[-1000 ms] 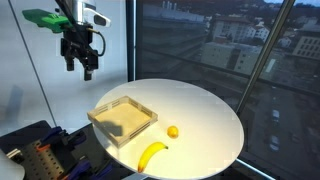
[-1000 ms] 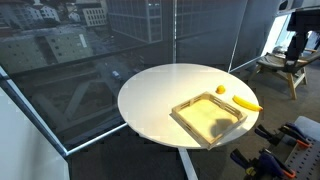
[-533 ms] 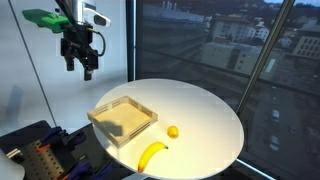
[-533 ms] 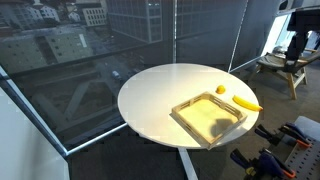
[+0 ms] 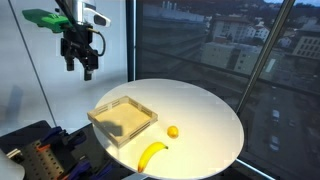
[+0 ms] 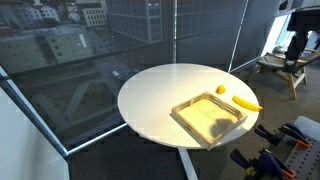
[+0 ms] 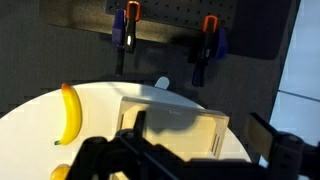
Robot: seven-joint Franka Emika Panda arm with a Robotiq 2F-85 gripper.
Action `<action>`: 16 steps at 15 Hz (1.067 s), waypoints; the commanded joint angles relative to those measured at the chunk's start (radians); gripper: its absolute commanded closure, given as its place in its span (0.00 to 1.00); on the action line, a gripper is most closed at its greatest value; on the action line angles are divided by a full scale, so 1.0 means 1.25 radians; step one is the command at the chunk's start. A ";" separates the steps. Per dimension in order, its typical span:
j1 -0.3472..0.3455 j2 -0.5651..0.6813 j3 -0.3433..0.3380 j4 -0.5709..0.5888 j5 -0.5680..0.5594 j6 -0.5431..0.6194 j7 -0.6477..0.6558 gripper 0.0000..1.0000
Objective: Put the banana in the box
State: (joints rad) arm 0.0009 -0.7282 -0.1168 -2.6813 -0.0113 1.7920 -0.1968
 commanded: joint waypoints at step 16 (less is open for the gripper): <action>-0.004 0.022 0.005 0.002 0.006 0.021 0.002 0.00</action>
State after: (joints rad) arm 0.0009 -0.7172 -0.1153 -2.6826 -0.0113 1.7972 -0.1967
